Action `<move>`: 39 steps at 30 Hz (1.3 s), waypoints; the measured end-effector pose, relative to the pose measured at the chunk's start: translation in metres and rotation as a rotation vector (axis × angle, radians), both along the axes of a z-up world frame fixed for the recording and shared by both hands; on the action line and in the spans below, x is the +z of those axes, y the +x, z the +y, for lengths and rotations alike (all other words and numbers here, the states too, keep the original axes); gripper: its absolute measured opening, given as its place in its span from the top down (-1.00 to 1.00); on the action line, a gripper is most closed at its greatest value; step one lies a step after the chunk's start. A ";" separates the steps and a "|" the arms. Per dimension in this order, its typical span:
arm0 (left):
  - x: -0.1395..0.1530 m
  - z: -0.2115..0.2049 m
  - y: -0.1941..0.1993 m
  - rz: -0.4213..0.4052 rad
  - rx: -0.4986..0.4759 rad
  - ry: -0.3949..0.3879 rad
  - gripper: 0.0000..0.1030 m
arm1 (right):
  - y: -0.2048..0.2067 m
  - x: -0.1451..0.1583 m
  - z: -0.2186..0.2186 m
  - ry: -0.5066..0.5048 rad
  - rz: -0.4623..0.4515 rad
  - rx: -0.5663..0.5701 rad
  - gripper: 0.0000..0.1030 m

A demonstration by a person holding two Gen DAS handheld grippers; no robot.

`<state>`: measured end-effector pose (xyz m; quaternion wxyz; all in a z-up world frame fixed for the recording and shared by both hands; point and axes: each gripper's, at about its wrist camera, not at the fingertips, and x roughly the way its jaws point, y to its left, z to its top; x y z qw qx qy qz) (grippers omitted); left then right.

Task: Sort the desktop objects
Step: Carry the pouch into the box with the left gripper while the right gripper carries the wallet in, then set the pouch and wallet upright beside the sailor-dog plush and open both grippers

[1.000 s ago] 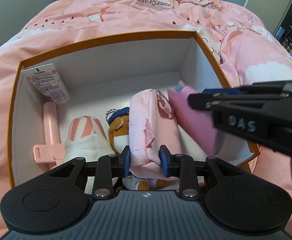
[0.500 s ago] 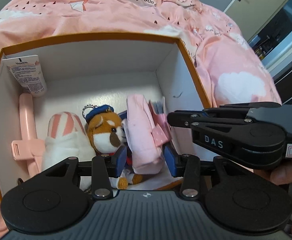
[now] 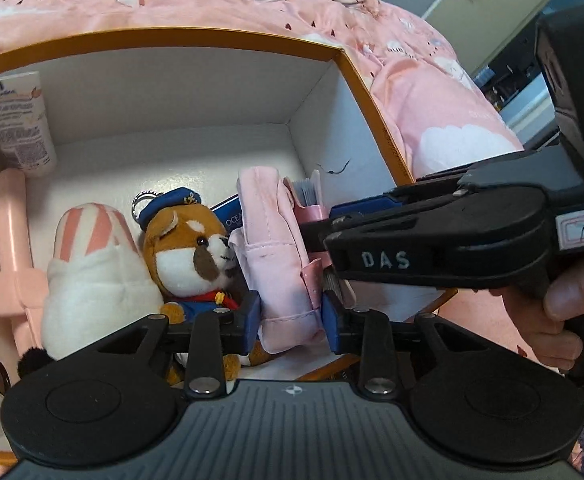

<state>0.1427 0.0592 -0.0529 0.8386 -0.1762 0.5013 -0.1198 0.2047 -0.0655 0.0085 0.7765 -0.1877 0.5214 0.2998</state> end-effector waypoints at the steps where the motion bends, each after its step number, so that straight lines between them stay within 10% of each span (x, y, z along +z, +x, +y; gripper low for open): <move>1: 0.000 0.000 -0.001 -0.003 0.007 -0.004 0.30 | -0.001 -0.001 0.002 -0.018 -0.003 0.007 0.36; 8: 0.000 -0.011 -0.002 -0.026 -0.005 0.039 0.33 | -0.010 -0.014 0.012 -0.138 -0.064 0.045 0.38; 19: 0.015 -0.014 -0.010 -0.014 0.013 0.162 0.37 | 0.008 -0.008 -0.009 0.107 0.156 0.000 0.49; 30: -0.005 -0.007 0.004 0.030 0.011 0.083 0.37 | 0.013 -0.011 -0.020 0.119 0.194 -0.031 0.50; 39: 0.005 -0.014 -0.005 -0.018 0.000 0.162 -0.03 | 0.002 -0.009 -0.016 0.100 0.137 -0.011 0.40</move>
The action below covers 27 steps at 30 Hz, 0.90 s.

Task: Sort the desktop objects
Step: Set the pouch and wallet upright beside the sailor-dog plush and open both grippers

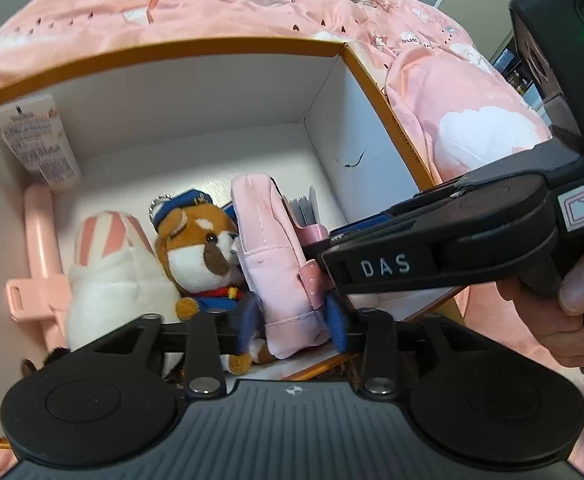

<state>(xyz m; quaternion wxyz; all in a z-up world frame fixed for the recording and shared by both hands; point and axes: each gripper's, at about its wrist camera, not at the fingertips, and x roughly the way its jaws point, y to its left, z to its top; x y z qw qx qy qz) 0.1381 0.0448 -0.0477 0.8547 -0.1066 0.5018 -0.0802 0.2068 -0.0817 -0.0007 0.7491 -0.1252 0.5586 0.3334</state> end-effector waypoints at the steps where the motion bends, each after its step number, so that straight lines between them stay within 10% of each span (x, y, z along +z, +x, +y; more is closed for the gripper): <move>1: 0.002 0.000 -0.002 -0.012 0.002 0.009 -0.06 | -0.002 0.001 0.001 -0.008 -0.015 0.005 0.39; 20: 0.060 -0.004 -0.067 -0.197 0.000 0.059 -0.07 | -0.065 0.062 -0.042 0.159 -0.274 0.054 0.19; 27: 0.051 -0.017 -0.074 -0.097 -0.060 -0.023 0.13 | -0.097 0.066 -0.068 0.194 -0.307 0.028 0.33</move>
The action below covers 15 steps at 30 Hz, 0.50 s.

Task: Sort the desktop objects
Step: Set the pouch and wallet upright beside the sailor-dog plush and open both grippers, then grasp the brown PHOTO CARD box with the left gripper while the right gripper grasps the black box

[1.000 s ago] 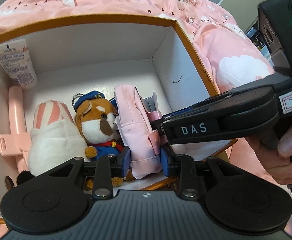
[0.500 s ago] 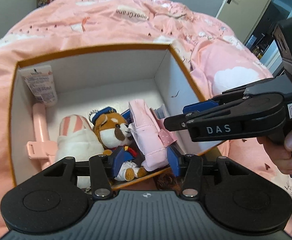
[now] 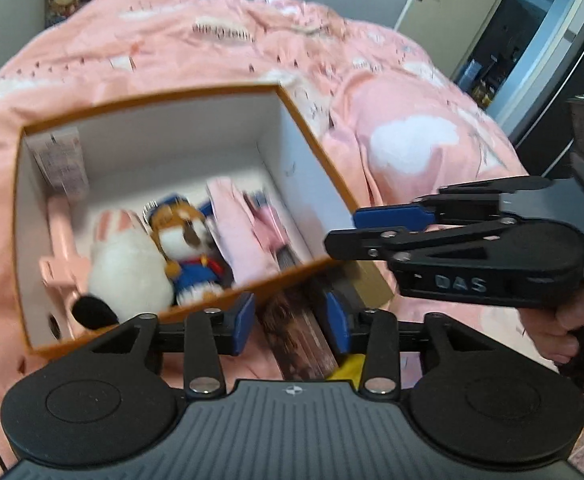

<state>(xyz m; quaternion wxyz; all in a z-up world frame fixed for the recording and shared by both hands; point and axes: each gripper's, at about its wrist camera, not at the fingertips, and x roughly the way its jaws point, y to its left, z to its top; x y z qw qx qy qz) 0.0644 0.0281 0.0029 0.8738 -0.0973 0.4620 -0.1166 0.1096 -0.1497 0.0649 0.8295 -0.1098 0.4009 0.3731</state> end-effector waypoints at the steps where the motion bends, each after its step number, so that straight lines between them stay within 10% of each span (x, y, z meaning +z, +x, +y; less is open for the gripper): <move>1: -0.005 -0.002 0.001 0.014 0.002 0.004 0.13 | -0.005 -0.001 -0.004 -0.002 -0.003 -0.003 0.33; 15: -0.072 -0.026 0.012 0.178 0.017 -0.011 0.14 | -0.011 -0.055 -0.027 -0.122 0.093 -0.082 0.35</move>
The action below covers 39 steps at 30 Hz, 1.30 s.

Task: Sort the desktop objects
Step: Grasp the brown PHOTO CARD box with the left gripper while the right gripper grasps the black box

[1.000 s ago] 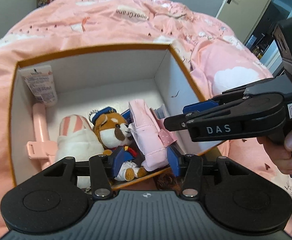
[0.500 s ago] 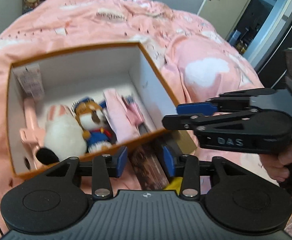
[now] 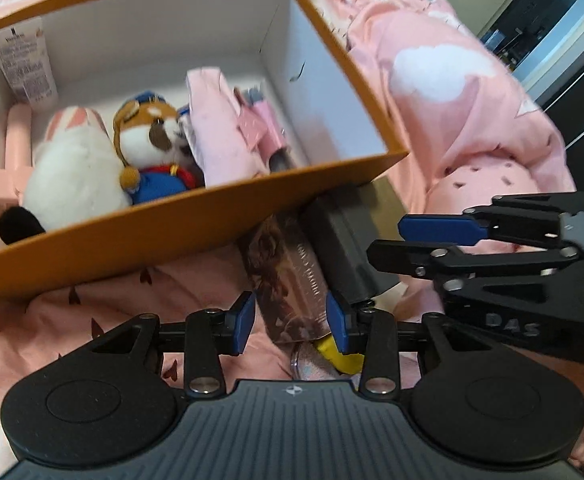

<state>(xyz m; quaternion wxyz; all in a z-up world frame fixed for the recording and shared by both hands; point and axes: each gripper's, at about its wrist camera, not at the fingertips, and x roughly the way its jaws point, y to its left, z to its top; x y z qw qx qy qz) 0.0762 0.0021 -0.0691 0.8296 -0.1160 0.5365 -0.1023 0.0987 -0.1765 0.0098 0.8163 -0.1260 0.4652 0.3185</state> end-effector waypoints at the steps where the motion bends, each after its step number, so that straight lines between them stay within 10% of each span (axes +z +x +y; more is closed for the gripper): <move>1: -0.003 -0.002 0.001 0.008 -0.004 0.013 0.14 | 0.002 -0.001 -0.001 0.015 0.020 -0.002 0.36; 24: -0.008 -0.009 -0.003 0.025 0.031 0.197 0.13 | 0.009 -0.017 0.008 0.036 0.121 -0.020 0.34; 39: -0.009 0.017 0.004 -0.012 0.091 0.147 0.18 | 0.015 -0.019 0.018 0.009 0.106 -0.003 0.37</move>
